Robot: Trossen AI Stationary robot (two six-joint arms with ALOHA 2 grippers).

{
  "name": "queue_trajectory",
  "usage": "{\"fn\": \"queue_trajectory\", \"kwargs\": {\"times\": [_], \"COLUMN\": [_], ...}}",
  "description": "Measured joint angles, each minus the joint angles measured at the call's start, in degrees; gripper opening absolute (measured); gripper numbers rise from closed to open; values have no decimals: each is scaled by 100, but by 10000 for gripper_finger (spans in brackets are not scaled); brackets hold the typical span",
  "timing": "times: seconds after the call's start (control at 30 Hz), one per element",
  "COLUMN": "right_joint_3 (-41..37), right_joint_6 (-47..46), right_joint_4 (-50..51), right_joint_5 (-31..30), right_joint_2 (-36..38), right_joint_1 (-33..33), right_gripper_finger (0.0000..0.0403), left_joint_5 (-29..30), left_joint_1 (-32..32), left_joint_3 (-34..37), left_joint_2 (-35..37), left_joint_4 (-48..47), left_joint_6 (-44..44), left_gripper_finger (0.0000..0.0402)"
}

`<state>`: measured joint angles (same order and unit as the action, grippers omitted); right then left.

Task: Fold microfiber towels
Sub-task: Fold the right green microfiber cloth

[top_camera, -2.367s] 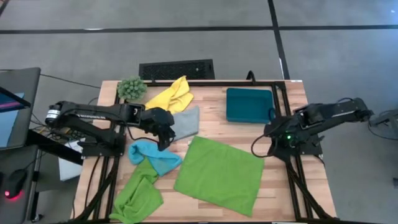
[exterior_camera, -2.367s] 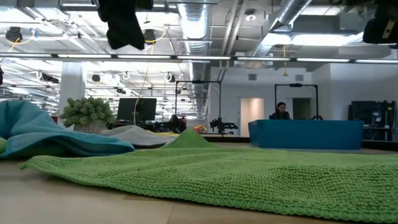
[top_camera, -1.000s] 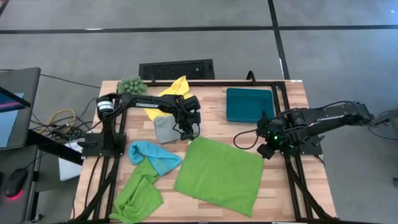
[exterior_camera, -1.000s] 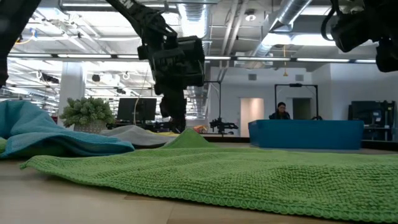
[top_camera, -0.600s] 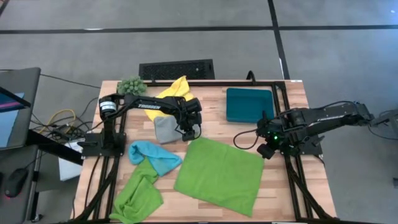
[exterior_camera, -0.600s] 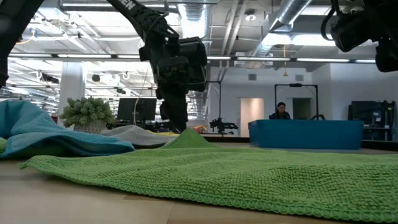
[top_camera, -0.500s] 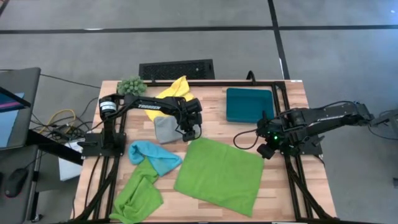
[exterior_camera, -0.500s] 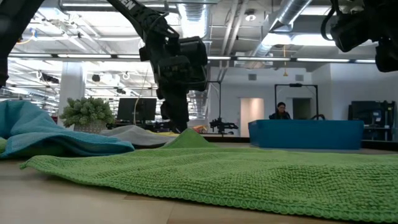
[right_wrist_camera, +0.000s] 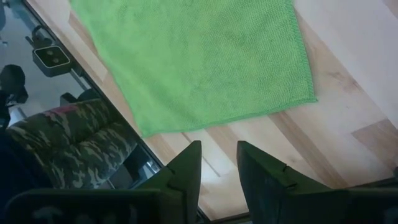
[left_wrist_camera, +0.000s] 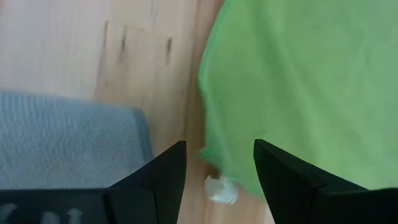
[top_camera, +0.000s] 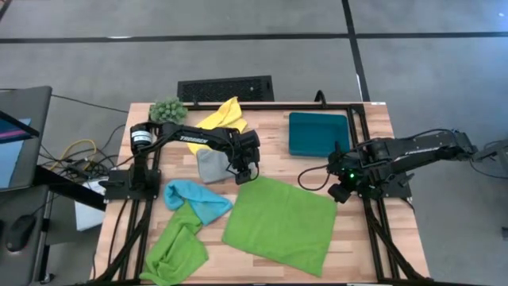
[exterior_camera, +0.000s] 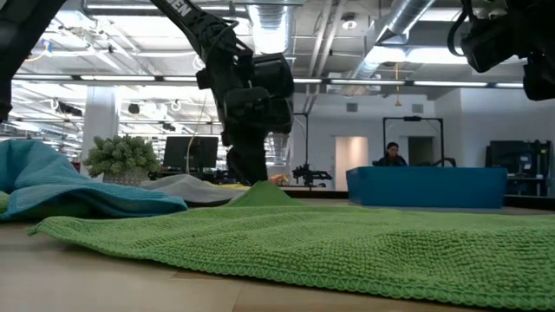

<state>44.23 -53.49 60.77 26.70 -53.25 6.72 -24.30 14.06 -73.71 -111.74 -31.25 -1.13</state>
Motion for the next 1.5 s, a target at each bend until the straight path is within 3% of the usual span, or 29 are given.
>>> {"fn": "queue_trajectory", "kwargs": {"times": [0.23,0.6,0.93,1.37,1.5], "right_joint_3": [0,0,-269,-965,-1080], "right_joint_6": [0,-2,59,-585,-611], "right_joint_4": [0,1,-66,-611,-883], "right_joint_5": [-24,-24,-38,-2,-14], "right_joint_2": [1,1,1,-355,-611], "right_joint_1": [0,0,0,-13,-13], "right_gripper_finger": [129,128,132,230,241], "left_joint_5": [-32,-22,44,13,13], "left_joint_1": [0,-13,-13,-17,-16], "left_joint_3": [-7,-7,-7,-7,-7], "left_joint_2": [2,4,4,9,9], "left_joint_4": [-24,-28,-250,-264,-234], "left_joint_6": [34,82,52,57,59], "left_gripper_finger": [160,7,2,0,0]}}
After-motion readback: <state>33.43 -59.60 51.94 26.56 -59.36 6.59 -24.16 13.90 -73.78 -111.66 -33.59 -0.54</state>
